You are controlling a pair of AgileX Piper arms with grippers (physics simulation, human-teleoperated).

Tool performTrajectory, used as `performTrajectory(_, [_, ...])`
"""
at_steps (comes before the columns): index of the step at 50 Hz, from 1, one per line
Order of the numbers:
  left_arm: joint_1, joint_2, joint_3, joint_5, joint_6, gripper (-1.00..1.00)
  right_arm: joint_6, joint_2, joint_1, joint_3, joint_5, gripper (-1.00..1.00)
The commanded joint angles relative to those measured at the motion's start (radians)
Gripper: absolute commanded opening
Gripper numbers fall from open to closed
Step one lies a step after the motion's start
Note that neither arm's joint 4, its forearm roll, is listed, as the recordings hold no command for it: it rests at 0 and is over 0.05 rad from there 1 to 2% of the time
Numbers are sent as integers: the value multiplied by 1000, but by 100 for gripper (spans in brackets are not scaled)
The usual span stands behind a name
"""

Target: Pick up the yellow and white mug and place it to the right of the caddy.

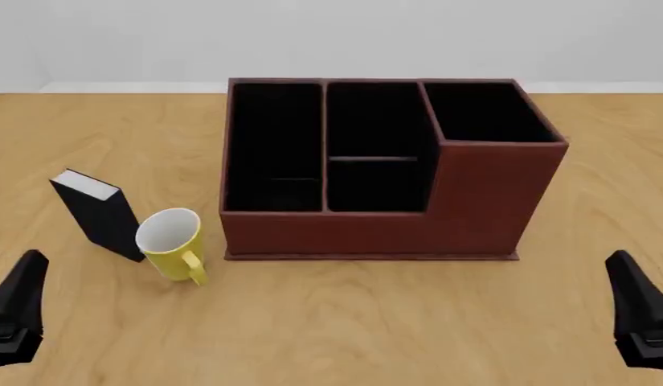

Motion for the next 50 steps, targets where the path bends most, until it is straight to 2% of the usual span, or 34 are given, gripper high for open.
performTrajectory(1, [-36,10,-8,-12,-10,100,-14,1,-16,0,9,100])
performTrajectory(12, [-52,19,-3,-28,-7,100,-21,0,15,-2,14,100])
performTrajectory(22, [-57,5,-25,-9,-8,100,-45,-1,131,-21,30,100])
performTrajectory(24, [-57,4,-36,-3,-11,100,-53,-1,186,-41,54,100])
performTrajectory(32, [-52,0,-53,16,-10,100,-58,-1,254,-41,71,100])
performTrajectory(33, [-66,-2,-95,49,-19,100,-65,-1,378,-44,93,100])
performTrajectory(34, [-68,-2,-98,49,-20,100,-69,-1,392,-42,91,100])
performTrajectory(50, [-60,-2,-140,90,-4,100,-74,-1,463,-41,102,100])
